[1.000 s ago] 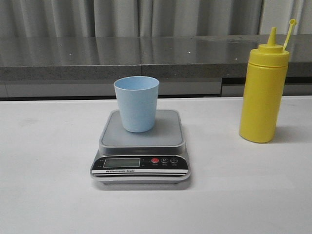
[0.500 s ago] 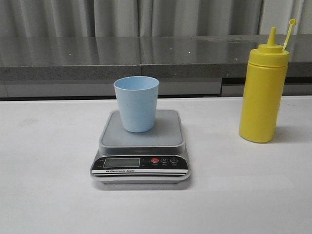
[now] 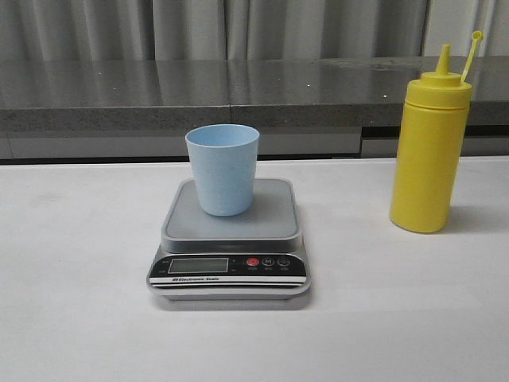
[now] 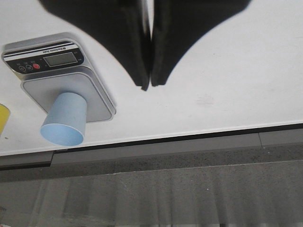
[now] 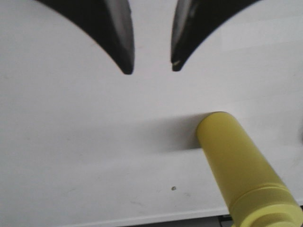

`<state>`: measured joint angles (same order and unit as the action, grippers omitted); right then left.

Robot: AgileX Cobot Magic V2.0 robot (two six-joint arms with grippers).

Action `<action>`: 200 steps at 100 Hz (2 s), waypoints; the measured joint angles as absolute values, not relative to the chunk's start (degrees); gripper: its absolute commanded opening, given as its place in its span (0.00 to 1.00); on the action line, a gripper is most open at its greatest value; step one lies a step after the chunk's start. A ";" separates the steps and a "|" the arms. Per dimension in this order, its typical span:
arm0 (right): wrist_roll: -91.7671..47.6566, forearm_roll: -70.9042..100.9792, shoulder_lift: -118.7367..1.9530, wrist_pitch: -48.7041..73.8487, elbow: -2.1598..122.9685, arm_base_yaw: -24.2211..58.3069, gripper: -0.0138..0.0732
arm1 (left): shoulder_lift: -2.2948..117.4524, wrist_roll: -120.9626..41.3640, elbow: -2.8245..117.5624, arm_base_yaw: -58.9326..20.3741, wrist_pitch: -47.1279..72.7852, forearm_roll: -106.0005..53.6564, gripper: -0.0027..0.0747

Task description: Pour seasoning into cup on scale with both arms

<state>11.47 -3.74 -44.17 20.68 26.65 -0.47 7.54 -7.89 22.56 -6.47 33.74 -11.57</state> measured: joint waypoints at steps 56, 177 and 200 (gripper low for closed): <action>11.47 -1.71 -62.98 -7.59 27.01 8.48 0.90 | 7.54 -7.89 22.56 -6.47 33.74 -11.57 0.01; 11.47 -7.27 -100.04 -46.17 31.08 8.51 0.90 | 7.54 -7.89 22.56 -6.47 33.74 -11.57 0.01; 11.58 -7.67 -104.55 -46.53 34.18 8.51 0.90 | 7.54 -7.89 22.56 -6.47 33.74 -11.57 0.01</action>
